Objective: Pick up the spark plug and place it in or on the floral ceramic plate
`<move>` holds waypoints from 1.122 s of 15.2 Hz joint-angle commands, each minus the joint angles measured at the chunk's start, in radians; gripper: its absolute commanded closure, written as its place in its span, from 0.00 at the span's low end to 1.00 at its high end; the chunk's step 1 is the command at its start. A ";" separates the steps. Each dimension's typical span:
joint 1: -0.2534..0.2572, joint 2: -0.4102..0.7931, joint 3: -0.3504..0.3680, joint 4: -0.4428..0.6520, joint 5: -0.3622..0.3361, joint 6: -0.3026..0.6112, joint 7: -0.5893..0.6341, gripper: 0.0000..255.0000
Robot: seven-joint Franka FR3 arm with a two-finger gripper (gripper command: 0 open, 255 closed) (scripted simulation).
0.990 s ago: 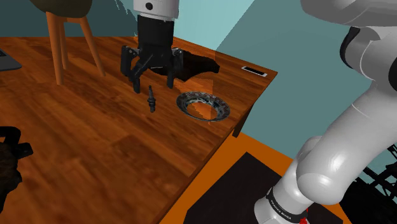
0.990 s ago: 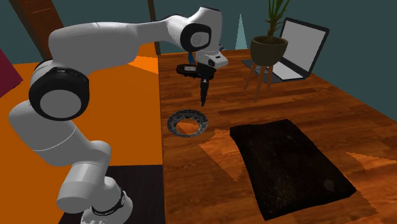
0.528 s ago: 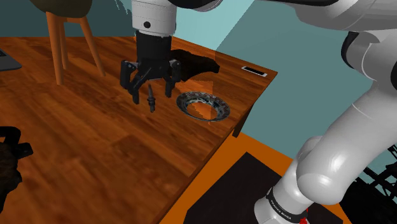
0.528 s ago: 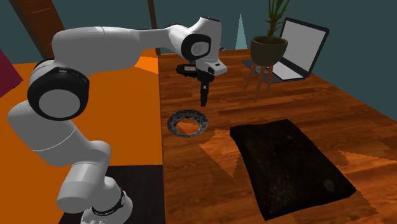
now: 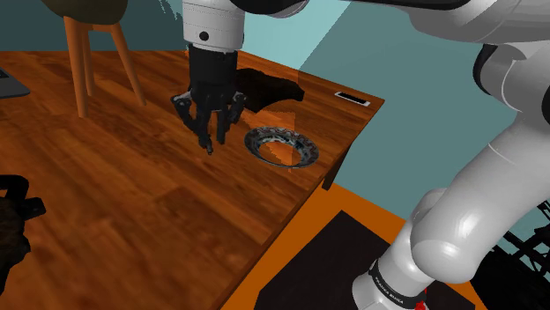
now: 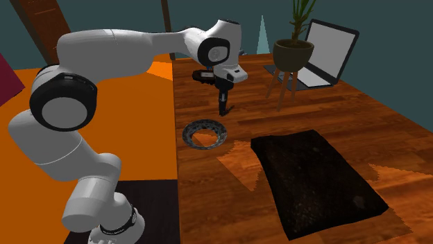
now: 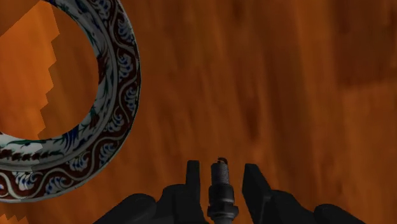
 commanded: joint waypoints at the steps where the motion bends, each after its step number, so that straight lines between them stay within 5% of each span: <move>1: 0.000 0.000 0.000 0.000 0.000 0.000 0.000 1.00; 8: 0.000 0.000 0.000 0.000 0.000 0.000 0.000 1.00; 9: 0.000 0.000 0.000 0.000 0.000 0.000 0.000 0.00; 12: -0.011 0.043 -0.004 0.061 -0.045 0.046 0.018 0.00; 17: -0.010 0.038 -0.004 -0.011 -0.042 0.114 0.016 0.00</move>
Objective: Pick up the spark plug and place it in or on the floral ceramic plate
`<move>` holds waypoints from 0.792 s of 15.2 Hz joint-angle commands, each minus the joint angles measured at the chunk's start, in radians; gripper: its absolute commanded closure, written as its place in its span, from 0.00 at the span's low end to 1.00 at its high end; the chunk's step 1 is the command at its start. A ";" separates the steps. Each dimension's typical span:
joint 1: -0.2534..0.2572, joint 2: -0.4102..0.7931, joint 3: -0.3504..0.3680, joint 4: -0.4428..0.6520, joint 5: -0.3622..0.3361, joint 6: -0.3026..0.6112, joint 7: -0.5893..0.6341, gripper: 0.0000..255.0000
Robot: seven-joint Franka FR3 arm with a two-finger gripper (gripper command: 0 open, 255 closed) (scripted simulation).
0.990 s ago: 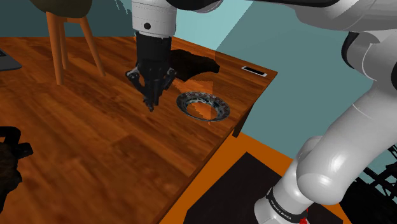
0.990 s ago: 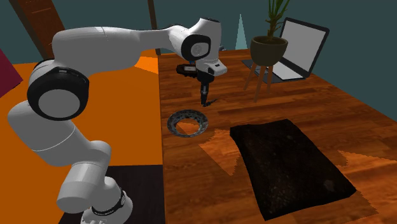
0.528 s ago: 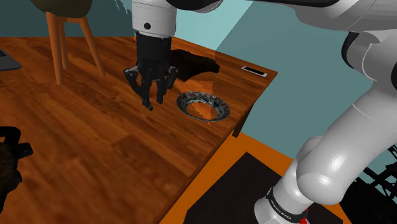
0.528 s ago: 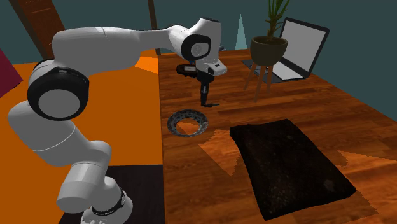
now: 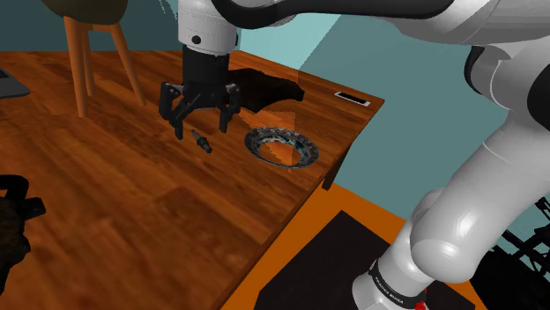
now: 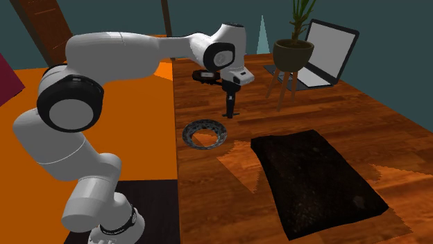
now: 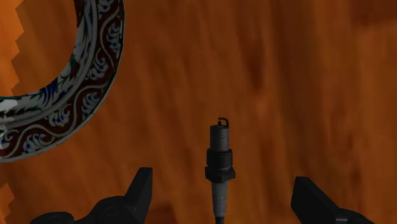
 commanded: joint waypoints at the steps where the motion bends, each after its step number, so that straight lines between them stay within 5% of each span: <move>1: 0.000 0.001 0.001 -0.026 0.000 0.028 0.000 0.00; 11: 0.001 0.001 0.001 -0.047 0.000 0.049 0.000 0.00; 12: 0.001 0.001 0.001 -0.047 0.000 0.049 0.000 1.00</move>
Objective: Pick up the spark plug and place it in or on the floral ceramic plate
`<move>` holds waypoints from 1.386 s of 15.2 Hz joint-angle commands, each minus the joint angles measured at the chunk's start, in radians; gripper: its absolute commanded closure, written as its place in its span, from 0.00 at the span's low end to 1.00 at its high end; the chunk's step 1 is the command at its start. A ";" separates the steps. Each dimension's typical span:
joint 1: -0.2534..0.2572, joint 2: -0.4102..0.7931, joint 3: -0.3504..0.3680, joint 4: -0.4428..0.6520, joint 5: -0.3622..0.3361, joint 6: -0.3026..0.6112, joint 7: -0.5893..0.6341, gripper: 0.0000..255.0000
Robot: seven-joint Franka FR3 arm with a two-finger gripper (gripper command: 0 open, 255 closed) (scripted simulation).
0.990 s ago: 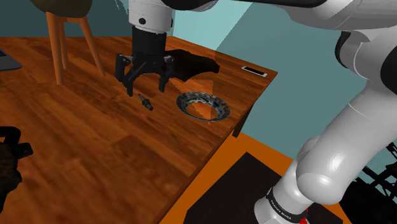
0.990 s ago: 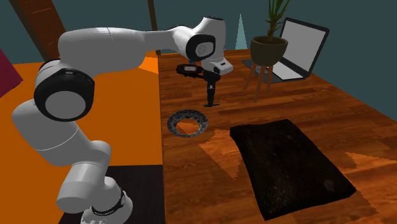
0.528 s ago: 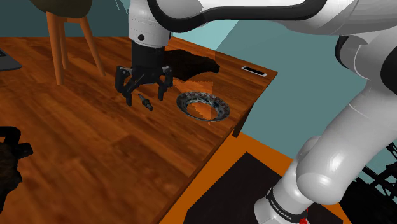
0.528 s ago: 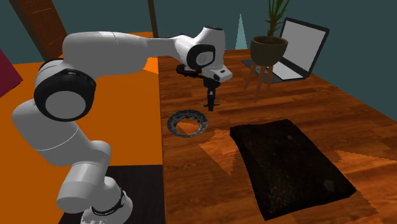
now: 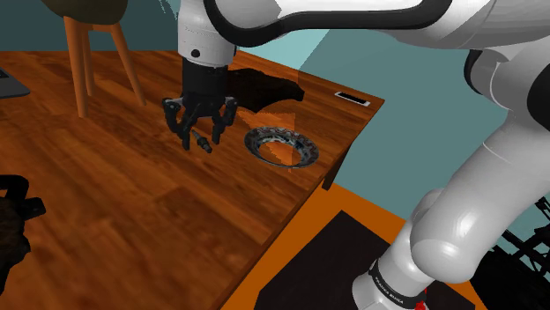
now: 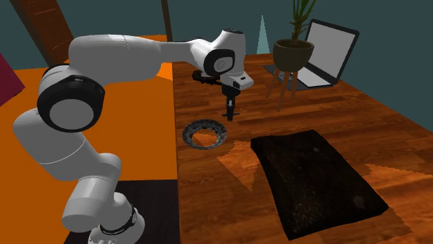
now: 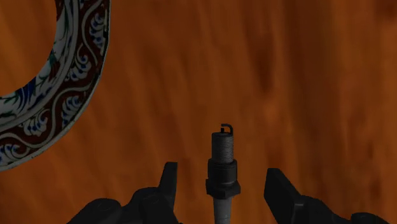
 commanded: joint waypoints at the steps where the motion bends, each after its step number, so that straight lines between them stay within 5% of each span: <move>1: 0.000 0.000 0.000 0.000 0.000 0.000 0.000 1.00; 9: 0.000 0.000 -0.001 0.000 0.000 0.000 0.000 1.00; 21: 0.001 0.022 0.001 0.184 -0.011 -0.165 0.009 1.00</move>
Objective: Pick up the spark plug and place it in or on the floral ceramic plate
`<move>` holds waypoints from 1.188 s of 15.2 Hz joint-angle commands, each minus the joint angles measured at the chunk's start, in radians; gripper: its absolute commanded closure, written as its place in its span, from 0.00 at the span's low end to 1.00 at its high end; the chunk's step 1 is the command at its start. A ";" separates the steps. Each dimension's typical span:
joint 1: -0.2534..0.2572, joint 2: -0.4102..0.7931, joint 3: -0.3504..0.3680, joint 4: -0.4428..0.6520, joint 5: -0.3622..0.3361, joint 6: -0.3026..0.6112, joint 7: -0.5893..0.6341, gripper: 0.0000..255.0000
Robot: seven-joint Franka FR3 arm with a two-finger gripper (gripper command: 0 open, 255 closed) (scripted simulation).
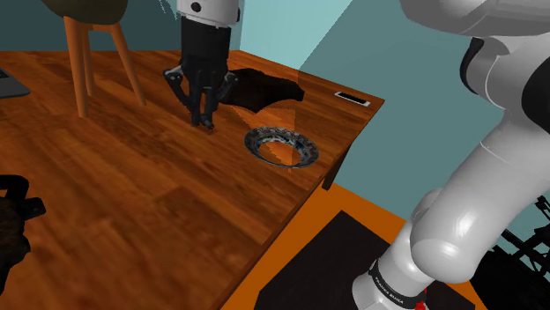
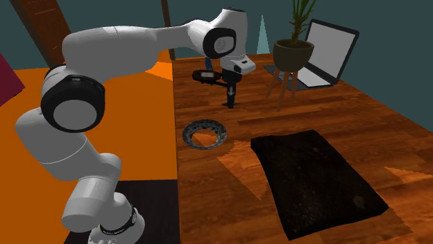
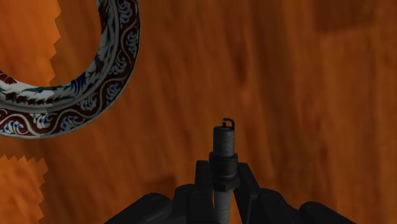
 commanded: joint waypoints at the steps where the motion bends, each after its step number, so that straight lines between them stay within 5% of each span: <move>1: 0.001 0.008 0.001 0.033 -0.004 -0.027 0.003 1.00; 7: 0.004 0.032 0.005 0.130 -0.015 -0.103 0.012 1.00; 18: -0.040 -0.422 -0.167 -0.295 0.130 -0.114 -0.227 1.00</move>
